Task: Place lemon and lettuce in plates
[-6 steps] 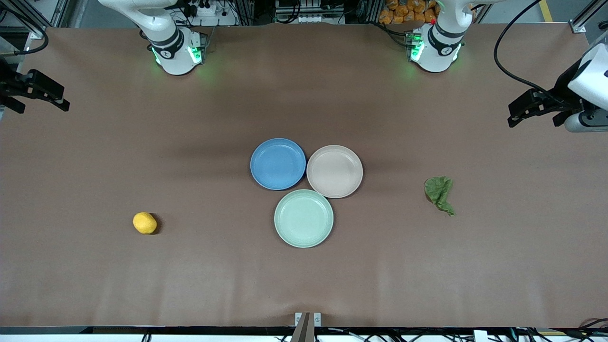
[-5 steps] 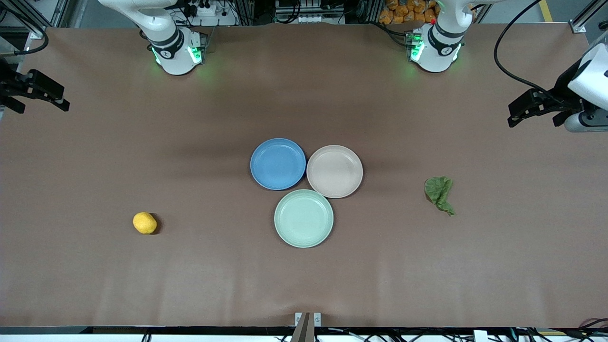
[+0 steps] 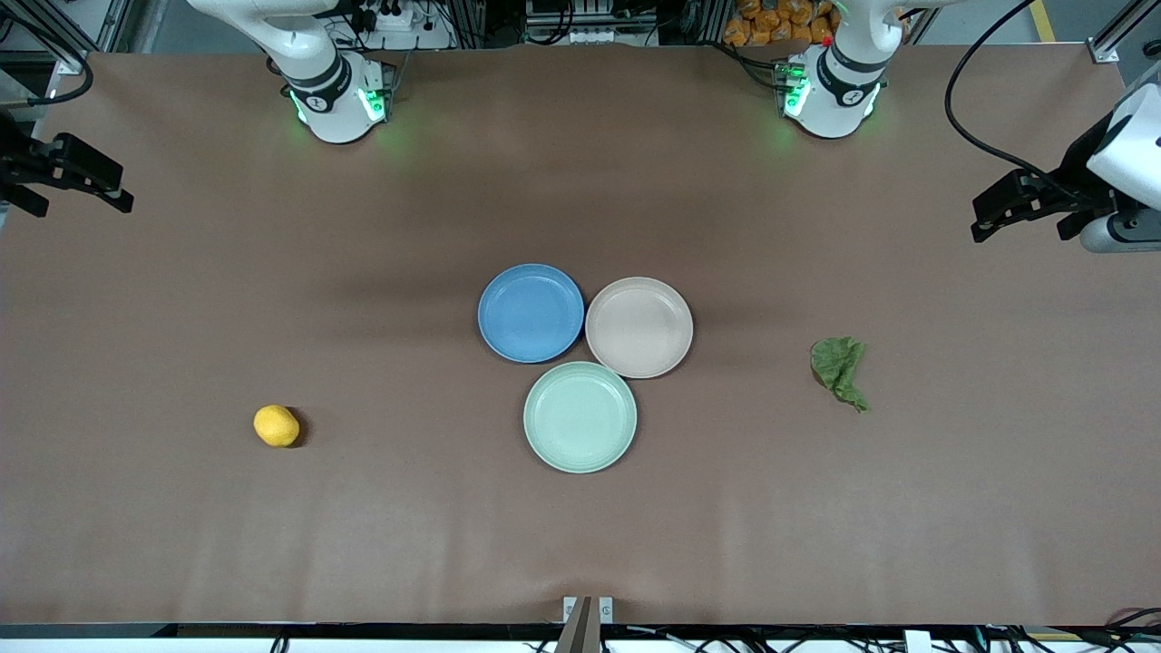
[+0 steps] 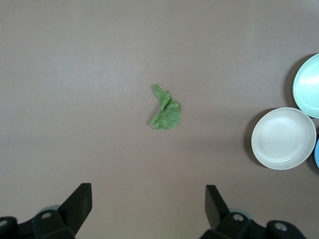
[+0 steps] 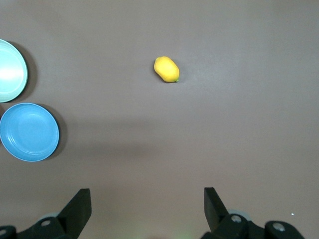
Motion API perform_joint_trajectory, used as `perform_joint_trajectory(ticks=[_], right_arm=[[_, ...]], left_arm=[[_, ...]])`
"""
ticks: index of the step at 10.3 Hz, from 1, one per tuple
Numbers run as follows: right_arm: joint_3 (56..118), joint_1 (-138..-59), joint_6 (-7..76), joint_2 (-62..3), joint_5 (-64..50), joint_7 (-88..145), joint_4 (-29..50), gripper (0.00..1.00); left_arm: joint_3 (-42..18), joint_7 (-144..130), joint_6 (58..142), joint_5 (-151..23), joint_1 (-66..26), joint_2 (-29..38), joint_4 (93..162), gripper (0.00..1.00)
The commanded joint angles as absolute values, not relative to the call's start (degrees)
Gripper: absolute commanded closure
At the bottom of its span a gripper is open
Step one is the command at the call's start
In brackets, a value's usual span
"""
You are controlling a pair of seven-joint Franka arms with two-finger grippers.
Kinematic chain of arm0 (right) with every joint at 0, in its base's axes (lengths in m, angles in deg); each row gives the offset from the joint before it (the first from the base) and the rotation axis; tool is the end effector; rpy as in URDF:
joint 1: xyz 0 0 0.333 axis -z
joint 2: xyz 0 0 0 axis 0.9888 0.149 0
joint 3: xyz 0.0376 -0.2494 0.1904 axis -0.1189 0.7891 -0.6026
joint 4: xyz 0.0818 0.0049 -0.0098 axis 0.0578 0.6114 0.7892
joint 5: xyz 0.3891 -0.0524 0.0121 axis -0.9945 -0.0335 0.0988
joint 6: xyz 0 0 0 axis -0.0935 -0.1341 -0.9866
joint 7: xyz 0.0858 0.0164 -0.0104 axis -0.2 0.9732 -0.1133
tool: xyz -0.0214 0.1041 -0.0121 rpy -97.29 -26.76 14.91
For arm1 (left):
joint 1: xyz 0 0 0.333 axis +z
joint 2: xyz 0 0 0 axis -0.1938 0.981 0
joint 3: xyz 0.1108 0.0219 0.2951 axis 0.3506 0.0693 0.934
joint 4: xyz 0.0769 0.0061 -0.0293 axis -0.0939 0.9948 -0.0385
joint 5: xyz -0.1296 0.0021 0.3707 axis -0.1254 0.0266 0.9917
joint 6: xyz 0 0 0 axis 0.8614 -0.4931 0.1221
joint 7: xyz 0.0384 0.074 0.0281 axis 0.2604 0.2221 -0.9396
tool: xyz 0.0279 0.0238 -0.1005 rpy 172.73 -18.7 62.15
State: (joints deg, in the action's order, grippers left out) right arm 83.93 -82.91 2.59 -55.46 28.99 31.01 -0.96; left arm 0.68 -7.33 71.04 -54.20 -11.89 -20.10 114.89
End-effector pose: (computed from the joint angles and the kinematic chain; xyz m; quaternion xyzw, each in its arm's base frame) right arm 0.5294 -0.0076 0.6617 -0.9998 -0.0164 0.0085 0.0101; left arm 0.5522 -0.0586 0.6370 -1.0000 -0.0062 0.0019 0.0049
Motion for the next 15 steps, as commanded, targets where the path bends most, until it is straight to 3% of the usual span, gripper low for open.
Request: perform_joint_trajectory(ticks=[1, 3, 6, 9, 15], right_arm=[[83.94, -83.10, 6.36, -55.14, 29.74, 31.47, 2.28, 0.00], [83.85, -84.06, 9.97, -54.27, 29.74, 31.47, 6.23, 0.00], [83.85, -87.22, 10.85, -49.10, 29.65, 31.47, 6.69, 0.00], [83.76, -90.48, 16.73, -42.68, 29.65, 31.30, 6.69, 0.00], [83.85, -90.40, 27.29, -31.42, 29.21, 18.21, 6.51, 0.00]], left_arm=[[0.92, -5.34, 71.96, -53.33, -11.79, -18.67, 117.67, 0.00], [0.92, -5.16, 77.72, -53.07, -10.66, -17.34, 122.91, 0.00], [1.01, -2.70, 93.62, -52.63, -10.12, -16.99, 136.44, 0.00], [1.01, -2.70, 108.30, -52.10, -10.12, -11.82, 144.90, 0.00], [1.01, -2.96, 121.33, -52.10, -10.12, 0.66, 146.94, 0.01]])
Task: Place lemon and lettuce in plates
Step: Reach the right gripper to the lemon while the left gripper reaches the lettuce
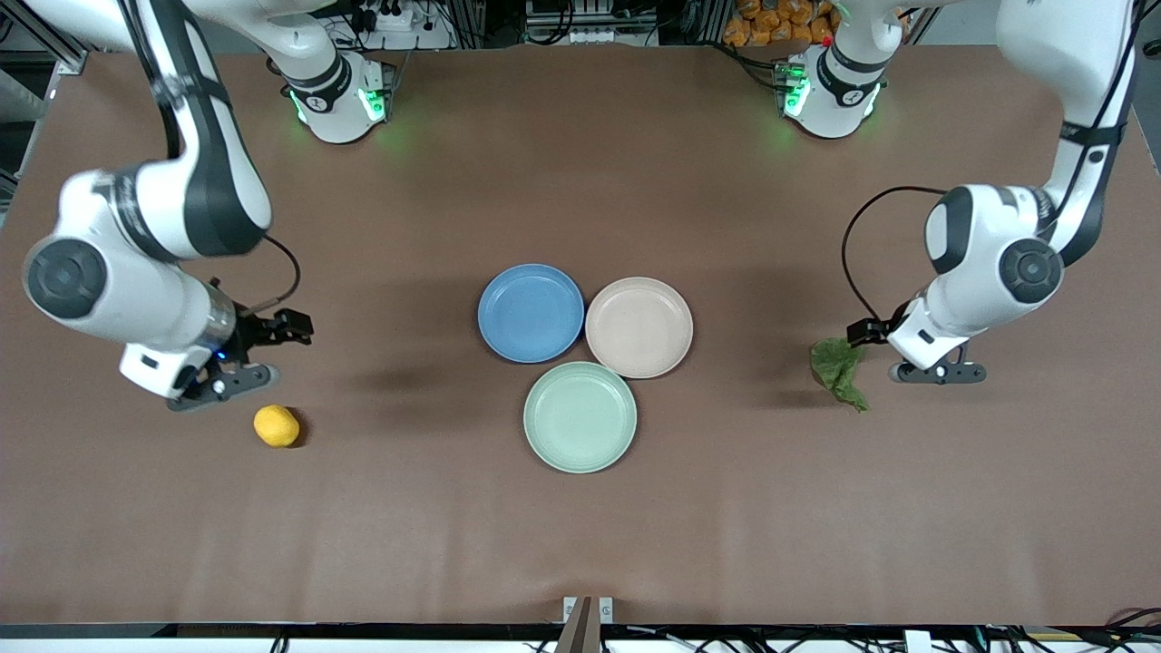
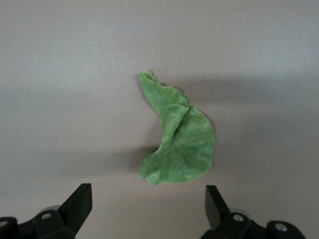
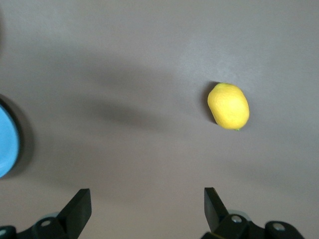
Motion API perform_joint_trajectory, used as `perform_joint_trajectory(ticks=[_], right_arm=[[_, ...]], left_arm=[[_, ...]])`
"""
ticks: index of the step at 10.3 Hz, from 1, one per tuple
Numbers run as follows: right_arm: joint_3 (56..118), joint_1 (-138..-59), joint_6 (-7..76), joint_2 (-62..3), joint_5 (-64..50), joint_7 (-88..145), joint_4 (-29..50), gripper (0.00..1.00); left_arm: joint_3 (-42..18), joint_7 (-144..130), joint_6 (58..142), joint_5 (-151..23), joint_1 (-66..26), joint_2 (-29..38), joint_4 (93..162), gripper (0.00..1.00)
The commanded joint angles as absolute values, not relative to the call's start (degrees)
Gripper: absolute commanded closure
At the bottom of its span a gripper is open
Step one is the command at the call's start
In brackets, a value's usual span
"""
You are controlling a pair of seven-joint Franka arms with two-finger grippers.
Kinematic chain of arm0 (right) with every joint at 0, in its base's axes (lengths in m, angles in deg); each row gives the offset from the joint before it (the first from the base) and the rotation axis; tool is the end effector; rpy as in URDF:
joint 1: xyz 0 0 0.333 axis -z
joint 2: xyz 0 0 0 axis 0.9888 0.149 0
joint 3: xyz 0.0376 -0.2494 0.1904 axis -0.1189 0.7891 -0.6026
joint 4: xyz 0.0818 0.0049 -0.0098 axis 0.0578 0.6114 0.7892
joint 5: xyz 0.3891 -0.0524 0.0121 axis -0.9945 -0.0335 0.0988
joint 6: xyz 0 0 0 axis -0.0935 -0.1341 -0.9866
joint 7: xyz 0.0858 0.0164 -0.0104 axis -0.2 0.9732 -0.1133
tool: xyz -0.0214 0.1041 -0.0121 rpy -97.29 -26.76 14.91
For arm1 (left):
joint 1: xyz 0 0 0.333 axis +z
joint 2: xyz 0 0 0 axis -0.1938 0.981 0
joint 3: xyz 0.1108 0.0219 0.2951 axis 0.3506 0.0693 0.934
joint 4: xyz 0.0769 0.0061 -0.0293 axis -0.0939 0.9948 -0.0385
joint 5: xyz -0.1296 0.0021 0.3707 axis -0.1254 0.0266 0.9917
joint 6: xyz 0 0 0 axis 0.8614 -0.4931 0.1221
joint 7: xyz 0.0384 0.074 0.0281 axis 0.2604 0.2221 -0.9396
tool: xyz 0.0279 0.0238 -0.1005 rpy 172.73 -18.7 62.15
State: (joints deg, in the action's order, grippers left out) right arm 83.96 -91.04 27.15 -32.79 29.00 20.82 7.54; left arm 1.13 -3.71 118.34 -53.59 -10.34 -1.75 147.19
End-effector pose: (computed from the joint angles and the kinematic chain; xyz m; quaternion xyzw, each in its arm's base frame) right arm 0.6356 0.0833 0.3906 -0.9830 -0.1714 0.0661 0.0040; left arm 0.5776 -0.0417 0.2596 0.9994 -0.0140 -0.0314 0.0052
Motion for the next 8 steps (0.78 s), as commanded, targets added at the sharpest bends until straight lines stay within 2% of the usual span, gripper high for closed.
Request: perform_joint_trajectory(ticks=[1, 2, 3, 4, 5, 7, 8], right_arm=[[83.85, -89.88, 28.60, -30.37, 29.21, 16.72, 6.51, 0.00], [83.85, -89.00, 29.75, -29.05, 29.21, 14.79, 6.42, 0.00], [83.85, -88.21, 30.98, -27.99, 29.21, 12.95, 6.42, 0.00], [83.85, -88.03, 31.60, -27.03, 29.21, 11.36, 6.42, 0.00], [83.94, -87.50, 31.95, -25.97, 29.56, 9.52, 6.42, 0.00], [83.94, -86.97, 33.44, -22.64, 29.39, 2.68, 6.42, 0.00], [83.94, -86.88, 35.28, -21.58, 29.56, 0.56, 6.34, 0.00]], left_arm=[[1.09, -3.14, 123.97, -52.10, -10.21, 2.95, 146.86, 0.04], [1.10, -3.23, 126.61, -52.10, -10.21, 4.88, 146.77, 0.12], [1.10, -3.23, 128.37, -52.01, -10.38, 6.38, 146.42, 0.16], [1.10, -3.23, 129.00, -51.84, -10.47, 7.18, 146.07, 0.26], [1.10, -3.49, 129.01, -51.83, -10.47, 7.45, 145.72, 0.43], [1.10, -3.84, 128.92, -51.83, -10.82, 7.54, 145.28, 0.97], [1.10, -5.24, 128.92, -51.83, -10.91, 8.15, 145.19, 1.00]])
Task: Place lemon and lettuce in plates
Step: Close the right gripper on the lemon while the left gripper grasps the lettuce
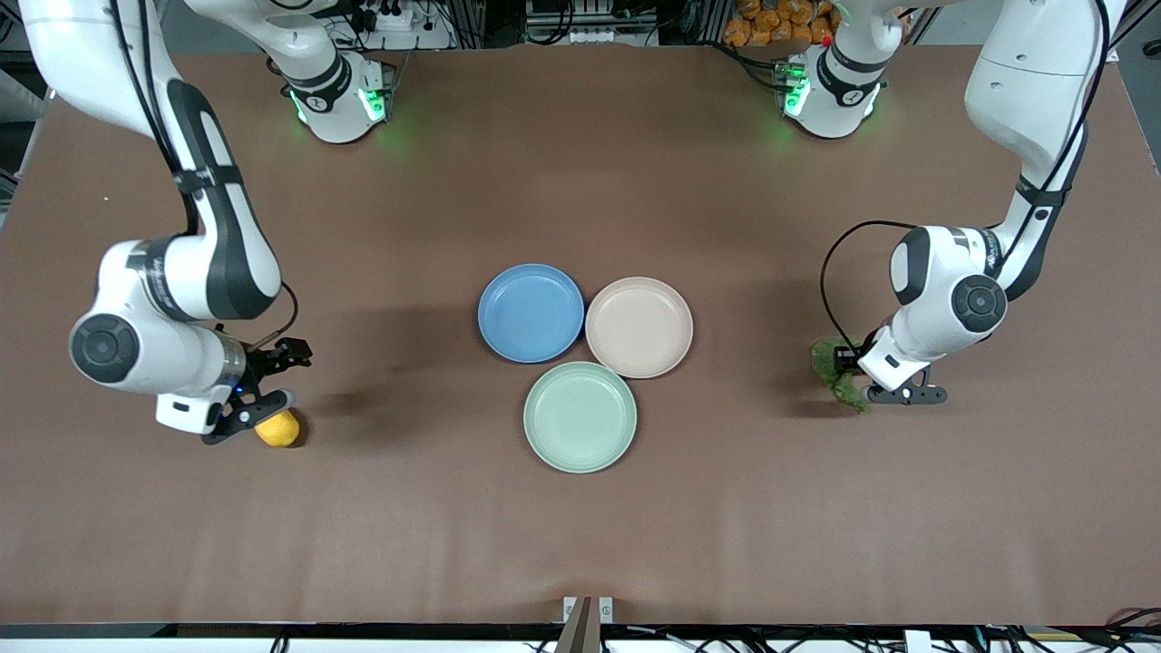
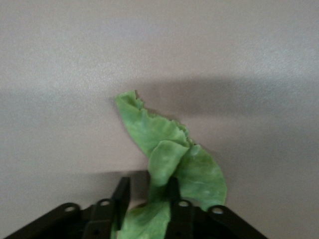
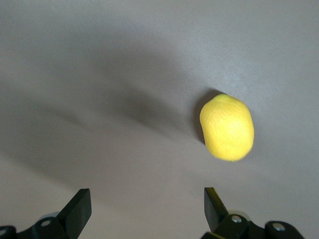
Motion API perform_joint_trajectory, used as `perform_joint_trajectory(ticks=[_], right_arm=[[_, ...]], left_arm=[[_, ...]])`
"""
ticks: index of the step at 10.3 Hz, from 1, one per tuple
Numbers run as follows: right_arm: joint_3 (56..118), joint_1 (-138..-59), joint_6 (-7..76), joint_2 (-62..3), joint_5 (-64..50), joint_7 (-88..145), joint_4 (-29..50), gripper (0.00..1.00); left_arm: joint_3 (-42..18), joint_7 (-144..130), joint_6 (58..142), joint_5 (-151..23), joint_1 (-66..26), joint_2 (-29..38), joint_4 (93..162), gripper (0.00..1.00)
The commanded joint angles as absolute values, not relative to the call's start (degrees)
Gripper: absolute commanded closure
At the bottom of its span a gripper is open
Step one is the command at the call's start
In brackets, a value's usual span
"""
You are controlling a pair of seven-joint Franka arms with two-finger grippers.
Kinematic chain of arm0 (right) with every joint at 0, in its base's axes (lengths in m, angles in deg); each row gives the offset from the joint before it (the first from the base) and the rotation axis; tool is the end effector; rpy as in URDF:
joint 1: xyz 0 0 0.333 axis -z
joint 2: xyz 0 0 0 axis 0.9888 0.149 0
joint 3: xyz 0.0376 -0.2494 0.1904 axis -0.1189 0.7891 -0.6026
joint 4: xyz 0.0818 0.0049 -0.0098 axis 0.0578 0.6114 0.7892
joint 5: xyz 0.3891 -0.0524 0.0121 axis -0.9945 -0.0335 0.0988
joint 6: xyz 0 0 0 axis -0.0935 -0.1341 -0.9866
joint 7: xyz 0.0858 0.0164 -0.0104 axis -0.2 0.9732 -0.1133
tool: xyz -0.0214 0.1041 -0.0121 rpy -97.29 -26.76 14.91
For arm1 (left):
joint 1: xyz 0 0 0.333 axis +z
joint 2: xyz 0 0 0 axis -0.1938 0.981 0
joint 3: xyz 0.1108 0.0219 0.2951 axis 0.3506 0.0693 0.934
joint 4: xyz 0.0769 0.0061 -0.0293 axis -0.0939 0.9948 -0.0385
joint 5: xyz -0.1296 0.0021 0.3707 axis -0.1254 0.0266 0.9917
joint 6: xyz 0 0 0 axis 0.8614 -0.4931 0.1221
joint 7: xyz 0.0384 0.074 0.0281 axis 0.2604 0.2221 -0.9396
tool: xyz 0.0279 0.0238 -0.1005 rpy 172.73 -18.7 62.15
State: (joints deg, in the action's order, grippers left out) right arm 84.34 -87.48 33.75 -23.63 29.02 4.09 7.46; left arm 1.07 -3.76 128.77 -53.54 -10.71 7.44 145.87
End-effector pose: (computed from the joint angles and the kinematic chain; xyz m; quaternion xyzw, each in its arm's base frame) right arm 0.6554 0.0408 0.2956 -0.9561 -0.2796 0.0865 0.0152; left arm 0.5883 -0.0480 0.1901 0.9997 -0.0156 -0.0093 0.0144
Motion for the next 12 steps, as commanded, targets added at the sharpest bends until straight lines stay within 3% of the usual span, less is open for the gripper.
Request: perform_joint_trajectory(ticks=[1, 4, 7, 10, 11, 12], right_arm=[[83.94, -86.62, 37.30, -20.52, 29.83, -1.55, 6.25, 0.00], [84.02, -83.02, 44.06, -15.78, 29.83, -8.06, 3.71, 0.00], [84.02, -82.57, 46.28, -13.49, 29.92, -8.61, 3.52, 0.00], [84.02, -82.05, 48.12, -10.06, 30.09, -8.96, 1.68, 0.00], [84.02, -82.22, 48.30, -9.70, 30.18, -8.87, 1.59, 0.08], [84.02, -82.22, 48.30, -9.27, 30.18, -8.96, 1.59, 0.36]], left_arm=[[1.27, -5.60, 128.83, -51.83, -10.91, 8.24, 145.10, 1.00], [1.10, -5.95, 125.51, -51.83, -11.35, 5.89, 143.88, 1.00], [0.66, -14.01, 108.50, -51.83, -15.55, 1.84, 136.16, 1.00], [0.48, -22.46, 101.34, -51.83, -20.48, 1.21, 130.26, 1.00], [0.22, -23.78, 100.10, -52.44, -20.67, 1.21, 128.85, 1.00], [-1.18, -25.80, 98.87, -52.71, -20.93, 1.21, 127.80, 1.00]])
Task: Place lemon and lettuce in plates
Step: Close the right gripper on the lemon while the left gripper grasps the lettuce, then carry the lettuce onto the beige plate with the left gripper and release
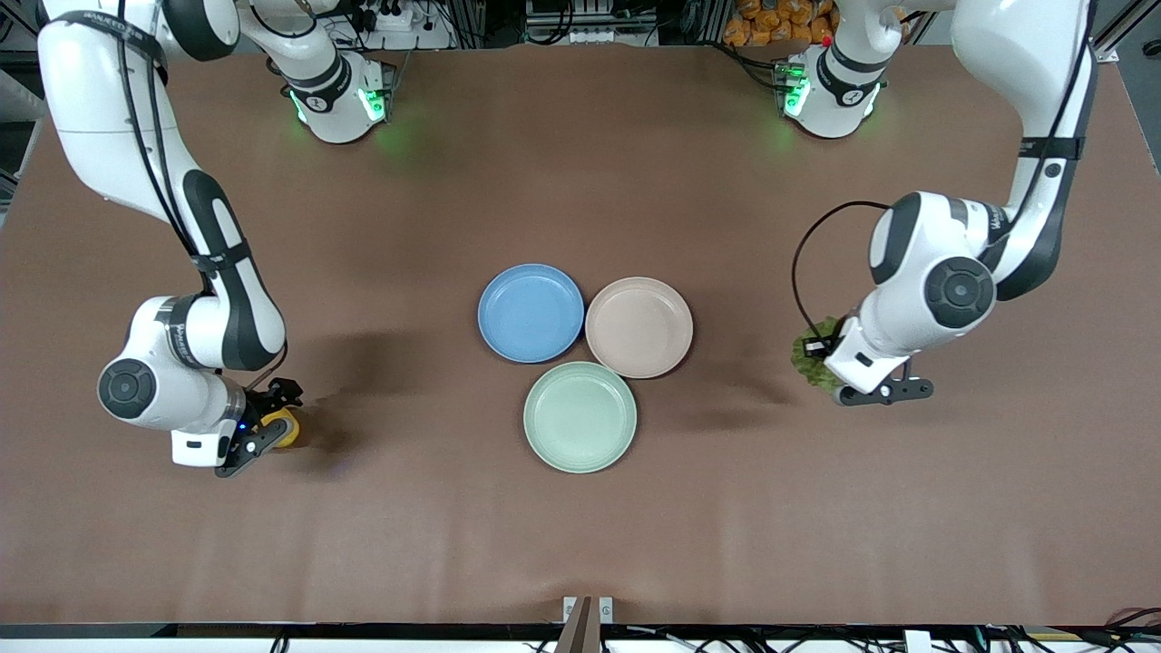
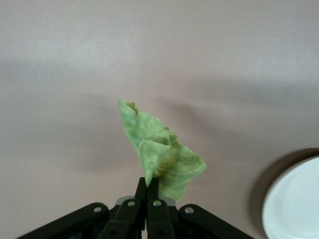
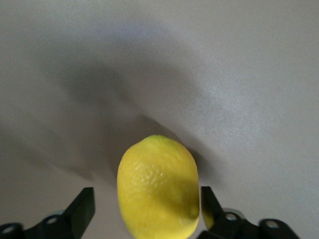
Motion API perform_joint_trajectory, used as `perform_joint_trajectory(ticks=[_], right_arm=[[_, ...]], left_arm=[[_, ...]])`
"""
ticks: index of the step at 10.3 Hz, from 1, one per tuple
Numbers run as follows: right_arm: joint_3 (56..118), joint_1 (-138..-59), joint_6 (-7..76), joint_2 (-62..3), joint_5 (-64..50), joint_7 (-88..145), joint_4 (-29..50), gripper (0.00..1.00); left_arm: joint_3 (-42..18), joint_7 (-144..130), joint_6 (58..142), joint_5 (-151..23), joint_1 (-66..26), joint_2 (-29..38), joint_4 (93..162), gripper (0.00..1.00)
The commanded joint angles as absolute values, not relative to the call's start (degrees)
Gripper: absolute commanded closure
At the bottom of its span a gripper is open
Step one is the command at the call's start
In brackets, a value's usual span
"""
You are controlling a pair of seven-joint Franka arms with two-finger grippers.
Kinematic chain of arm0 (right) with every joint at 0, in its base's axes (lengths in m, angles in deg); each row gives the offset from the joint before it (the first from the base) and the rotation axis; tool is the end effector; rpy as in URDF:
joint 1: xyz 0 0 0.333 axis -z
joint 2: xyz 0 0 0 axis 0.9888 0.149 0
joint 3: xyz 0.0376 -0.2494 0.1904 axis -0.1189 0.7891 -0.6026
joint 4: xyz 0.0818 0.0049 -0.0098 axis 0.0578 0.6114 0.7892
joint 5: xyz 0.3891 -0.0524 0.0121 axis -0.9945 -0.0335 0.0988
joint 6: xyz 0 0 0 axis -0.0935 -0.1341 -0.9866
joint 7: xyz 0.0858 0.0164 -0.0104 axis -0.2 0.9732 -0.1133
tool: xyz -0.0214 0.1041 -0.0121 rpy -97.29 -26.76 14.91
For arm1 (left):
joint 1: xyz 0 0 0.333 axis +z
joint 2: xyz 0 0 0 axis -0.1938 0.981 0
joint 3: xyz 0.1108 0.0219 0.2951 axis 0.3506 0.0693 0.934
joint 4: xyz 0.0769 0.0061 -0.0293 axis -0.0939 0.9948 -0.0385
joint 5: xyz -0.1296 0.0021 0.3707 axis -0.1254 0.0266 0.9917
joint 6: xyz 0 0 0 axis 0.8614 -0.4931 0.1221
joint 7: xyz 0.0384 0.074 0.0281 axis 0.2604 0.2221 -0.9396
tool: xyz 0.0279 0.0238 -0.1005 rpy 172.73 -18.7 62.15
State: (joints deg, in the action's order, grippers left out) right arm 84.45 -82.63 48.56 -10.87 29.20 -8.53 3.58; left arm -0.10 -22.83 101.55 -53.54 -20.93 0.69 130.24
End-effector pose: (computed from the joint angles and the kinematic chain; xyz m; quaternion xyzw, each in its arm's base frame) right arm 0.6872 -0.0166 0.1935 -0.9370 -0.3472 0.0379 0.0020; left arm 0.6111 -0.1694 0.3357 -0.9973 -0.0525 0.0512 0.0064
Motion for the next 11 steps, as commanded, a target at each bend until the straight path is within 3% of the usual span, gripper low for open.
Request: perform_joint_trajectory(ticks=[1, 2, 3, 8, 11], right_arm=[[84.02, -81.96, 48.48, -8.74, 30.18, -9.31, 1.59, 0.59], [84.02, -81.61, 49.09, -8.65, 30.01, -9.48, 1.59, 0.83], [84.02, -81.87, 49.09, -8.73, 29.74, -8.79, 1.50, 1.00], [83.85, -84.68, 38.66, -12.94, 29.04, -2.21, 1.67, 1.00], [83.85, -89.24, 32.59, -15.49, 29.04, 7.71, 1.85, 1.00]], left_arm=[[-3.45, -29.99, 98.69, -52.71, -21.02, 1.21, 127.44, 1.00], [-5.91, -34.56, 98.68, -52.71, -21.11, 1.47, 127.08, 1.00], [-8.29, -39.48, 98.68, -52.63, -22.07, 1.91, 126.82, 1.00], [-8.75, -58.57, 99.56, -51.92, -34.62, 9.19, 122.43, 1.00], [-8.31, -62.02, 101.05, -51.83, -37.01, 14.47, 119.71, 1.00]])
